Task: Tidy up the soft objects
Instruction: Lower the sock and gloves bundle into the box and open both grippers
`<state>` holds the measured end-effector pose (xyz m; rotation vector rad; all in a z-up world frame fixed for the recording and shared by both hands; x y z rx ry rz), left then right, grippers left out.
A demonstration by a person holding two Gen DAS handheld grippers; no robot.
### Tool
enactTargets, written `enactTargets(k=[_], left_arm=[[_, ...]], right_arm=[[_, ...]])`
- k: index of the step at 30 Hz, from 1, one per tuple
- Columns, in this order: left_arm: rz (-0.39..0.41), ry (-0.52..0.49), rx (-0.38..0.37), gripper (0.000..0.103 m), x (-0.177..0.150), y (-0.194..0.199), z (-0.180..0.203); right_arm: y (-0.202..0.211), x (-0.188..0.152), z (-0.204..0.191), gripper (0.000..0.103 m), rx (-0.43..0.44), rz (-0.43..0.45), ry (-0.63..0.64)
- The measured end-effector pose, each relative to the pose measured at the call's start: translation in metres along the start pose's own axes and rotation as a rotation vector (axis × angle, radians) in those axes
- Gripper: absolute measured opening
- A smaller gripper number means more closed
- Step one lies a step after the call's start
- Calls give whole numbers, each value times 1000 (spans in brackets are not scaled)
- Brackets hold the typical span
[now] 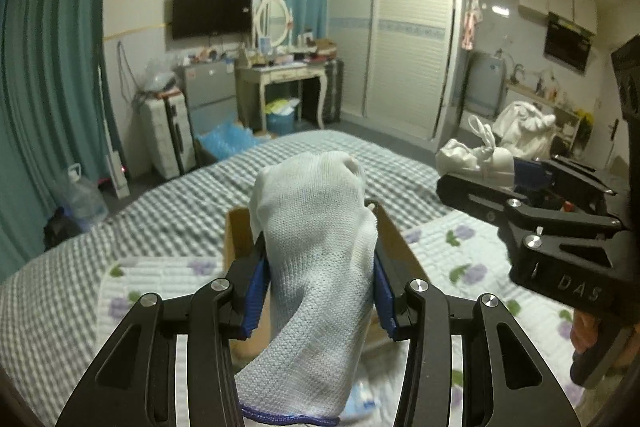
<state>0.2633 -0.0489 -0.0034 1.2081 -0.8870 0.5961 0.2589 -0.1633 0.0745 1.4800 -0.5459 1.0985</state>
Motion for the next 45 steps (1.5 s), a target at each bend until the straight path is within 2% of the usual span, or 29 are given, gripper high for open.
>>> enactTargets(k=[5,10,13,17,18,19,20,21,23,27,31,33,34,36,41,45], left_arm=[[-44,-28,41,44,-6,-49,-5],[-70,-17,65,44,-18,-79,-10],[-83,-32,102,45,-27,-90,-13],[-73,-43,108,51,-30,-88,-13],[-69,-48,110,53,-31,-87,-13],[-63,-48,117,60,-31,-85,-13],[-55,-39,120,70,-28,-83,-12],[-48,-35,117,74,-27,-79,-11],[-26,-30,139,82,-21,-68,-11],[9,-7,159,82,-6,-32,-11],[79,-34,175,82,12,30,-6],[107,-48,187,87,16,58,-4],[121,-52,192,94,17,71,-5],[156,-53,201,95,14,102,-7],[149,-50,211,95,-12,138,-18],[110,-47,204,95,-45,139,-25]], right_arm=[[-62,-9,9,53,50,-52,-60],[-113,-25,13,53,36,-110,-36],[-133,-33,20,53,27,-133,-44],[-141,-38,25,56,21,-129,-30],[-141,-38,29,58,21,-121,-36],[-139,-36,30,60,24,-114,-45],[-134,-34,29,67,29,-107,-53],[-130,-32,30,76,30,-99,-57],[-114,-26,28,80,11,-69,-58],[-71,-12,27,81,5,-21,-69],[-15,8,22,86,-14,35,-70],[17,18,19,87,-30,56,-81],[29,23,17,87,-26,65,-94],[57,25,12,92,-14,76,-119],[105,6,-14,101,3,81,-111],[110,-40,-35,103,30,33,-121]])
Point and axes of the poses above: each gripper's, at about its wrist camera, not at the fingertips, and y roughly against the way its jaws point, z to its right, x to its top, the point moved 4 cm from there along -y, roughly the way its jaws point, and after that the axes turned 5 degrees about -x, right-handed, at the moved point
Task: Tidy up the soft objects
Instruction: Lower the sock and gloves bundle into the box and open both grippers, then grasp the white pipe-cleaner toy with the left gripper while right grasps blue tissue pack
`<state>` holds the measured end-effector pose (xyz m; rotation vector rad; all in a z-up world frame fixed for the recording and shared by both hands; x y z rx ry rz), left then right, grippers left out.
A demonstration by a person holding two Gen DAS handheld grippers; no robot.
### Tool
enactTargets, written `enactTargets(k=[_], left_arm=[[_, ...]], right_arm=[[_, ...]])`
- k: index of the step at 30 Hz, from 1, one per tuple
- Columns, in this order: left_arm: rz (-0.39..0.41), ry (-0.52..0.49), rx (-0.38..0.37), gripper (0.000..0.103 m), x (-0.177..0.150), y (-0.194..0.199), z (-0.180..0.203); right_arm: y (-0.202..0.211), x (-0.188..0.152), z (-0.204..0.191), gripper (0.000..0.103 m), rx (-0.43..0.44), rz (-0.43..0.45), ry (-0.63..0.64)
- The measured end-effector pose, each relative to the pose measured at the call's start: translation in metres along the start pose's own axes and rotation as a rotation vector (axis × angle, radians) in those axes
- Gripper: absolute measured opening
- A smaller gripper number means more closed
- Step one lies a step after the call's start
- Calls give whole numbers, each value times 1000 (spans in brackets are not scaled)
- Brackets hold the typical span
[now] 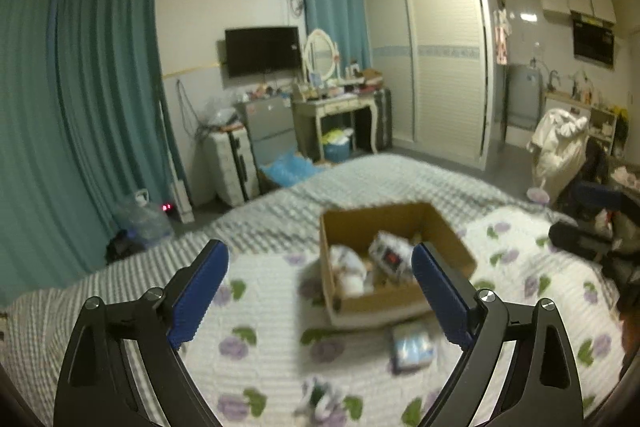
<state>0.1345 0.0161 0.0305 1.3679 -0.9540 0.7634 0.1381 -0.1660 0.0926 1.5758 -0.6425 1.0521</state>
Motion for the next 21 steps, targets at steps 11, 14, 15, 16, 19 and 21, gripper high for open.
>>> enactTargets(k=[11,14,15,16,19,21], left_arm=[[-185,54,-38,93,-127,-63,1],[-259,87,-59,92,-161,-84,-3],[-288,107,-63,91,-169,-90,-5],[-312,123,-68,84,-177,-94,-7],[-371,149,-71,75,-194,-110,-7],[-386,158,-74,68,-201,-115,-6]], right_arm=[[-75,-117,-20,103,-11,-194,-13],[-95,-134,-24,103,-20,-225,-8],[-103,-138,-26,103,-23,-237,-8],[-113,-146,-28,103,-29,-254,-7],[-139,-160,-33,103,-34,-299,-6],[-152,-166,-38,99,-39,-314,3]])
Point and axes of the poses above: each gripper's, at about its wrist camera, not at the fingertips, and y roughly against the way its jaws point, z to its right, x to its top, the point moved 4 cm from there along -y, roughly the way its jaws point, and after that the axes turned 5 degrees about -x, right-handed, at the moved point
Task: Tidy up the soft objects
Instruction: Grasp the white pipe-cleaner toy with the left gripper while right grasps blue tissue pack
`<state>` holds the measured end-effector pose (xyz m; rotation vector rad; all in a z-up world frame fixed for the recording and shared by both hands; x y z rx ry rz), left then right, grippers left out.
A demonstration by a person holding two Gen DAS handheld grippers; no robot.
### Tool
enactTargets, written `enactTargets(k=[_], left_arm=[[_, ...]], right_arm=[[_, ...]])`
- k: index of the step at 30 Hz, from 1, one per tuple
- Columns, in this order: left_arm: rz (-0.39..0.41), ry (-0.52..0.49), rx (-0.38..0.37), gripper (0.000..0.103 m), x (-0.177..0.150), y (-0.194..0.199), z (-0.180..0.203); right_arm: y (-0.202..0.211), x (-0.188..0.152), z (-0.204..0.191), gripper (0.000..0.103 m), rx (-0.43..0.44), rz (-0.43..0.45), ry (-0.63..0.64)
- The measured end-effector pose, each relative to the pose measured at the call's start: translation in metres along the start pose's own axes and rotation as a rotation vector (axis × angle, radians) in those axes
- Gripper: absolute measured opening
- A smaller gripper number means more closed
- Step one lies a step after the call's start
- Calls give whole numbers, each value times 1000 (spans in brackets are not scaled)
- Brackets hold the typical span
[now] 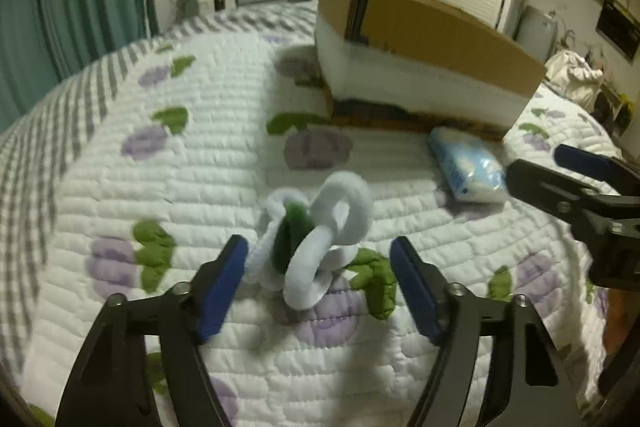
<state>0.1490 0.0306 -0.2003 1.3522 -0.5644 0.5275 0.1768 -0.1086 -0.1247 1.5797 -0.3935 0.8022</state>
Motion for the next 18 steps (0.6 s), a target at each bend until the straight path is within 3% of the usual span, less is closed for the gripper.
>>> enactTargets(k=[2,5,7,9,11,18], left_arm=[[-21,7,-5,51,-1,-6,-1],[-12,28,-32,44,1,-6,-4],[0,33,-46,42,2,-4,-4],[8,29,-50,41,2,-2,-3],[11,22,-47,41,3,-2,-3],[17,9,-59,39,1,9,4]], right_arm=[[-15,-2,-4,98,-6,-17,4],[-37,-9,-7,83,-3,-61,-3],[-48,-13,-7,78,0,-82,-9],[-52,-16,-6,64,1,-84,-14],[-51,-16,-4,57,11,-75,-23],[-27,-21,-3,53,18,-28,-9]])
Point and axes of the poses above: each gripper's, at about its wrist camera, not at the fingertips, and y roughly against the way its jaws point, z to its right, x to its top, the point moved 4 cm from there along -y, roughly the way its jaws point, and after that the axes turned 5 degrees about -x, right-handed, at the moved point
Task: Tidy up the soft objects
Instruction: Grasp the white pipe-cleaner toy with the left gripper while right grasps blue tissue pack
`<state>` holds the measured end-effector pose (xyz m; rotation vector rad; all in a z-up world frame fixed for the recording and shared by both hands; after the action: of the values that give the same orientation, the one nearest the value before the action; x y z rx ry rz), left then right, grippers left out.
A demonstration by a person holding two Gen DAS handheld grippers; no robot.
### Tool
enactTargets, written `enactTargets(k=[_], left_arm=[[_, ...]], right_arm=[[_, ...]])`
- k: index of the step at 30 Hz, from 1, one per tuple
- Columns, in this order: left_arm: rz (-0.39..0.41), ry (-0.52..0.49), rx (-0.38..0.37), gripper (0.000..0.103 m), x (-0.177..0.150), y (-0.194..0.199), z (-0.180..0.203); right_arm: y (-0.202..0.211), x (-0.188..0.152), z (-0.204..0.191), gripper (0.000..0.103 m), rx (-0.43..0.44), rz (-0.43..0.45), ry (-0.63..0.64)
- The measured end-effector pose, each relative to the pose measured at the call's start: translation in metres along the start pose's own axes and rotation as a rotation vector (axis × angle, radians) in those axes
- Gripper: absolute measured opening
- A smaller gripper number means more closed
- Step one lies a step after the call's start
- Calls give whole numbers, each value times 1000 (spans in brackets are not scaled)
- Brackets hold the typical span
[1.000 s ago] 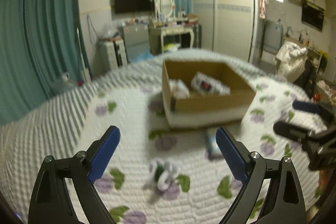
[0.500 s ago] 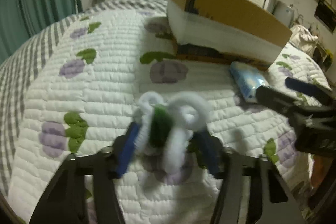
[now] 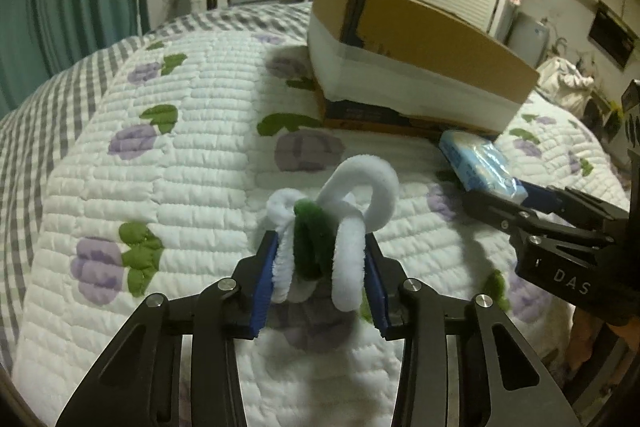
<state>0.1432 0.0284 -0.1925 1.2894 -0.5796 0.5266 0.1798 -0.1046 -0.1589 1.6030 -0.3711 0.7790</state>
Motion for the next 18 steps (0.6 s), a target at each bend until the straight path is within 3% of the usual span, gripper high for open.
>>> enactTargets(k=[4,10,18], left_arm=[[6,-25,5,39,-4,13,10],[29,-38,-48,37,0,41,32],[124,-59,-64,37,35,89,61]], right_arm=[[22,-5,0,53,8,19,12],[62,-11,2,53,15,36,36],[135,20,6,53,-1,163,95]])
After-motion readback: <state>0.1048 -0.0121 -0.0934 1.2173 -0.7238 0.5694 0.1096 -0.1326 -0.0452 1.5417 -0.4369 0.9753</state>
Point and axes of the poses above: each gripper's, at about its wrist camera, not at the fingertips, and y roughly against the way its jaws point, z to its right, x to its top, the point moved 4 cm from there along -y, roughly the way its jaws point, and after that the axes turned 5 degrees about -x, right-handed, at the moved point
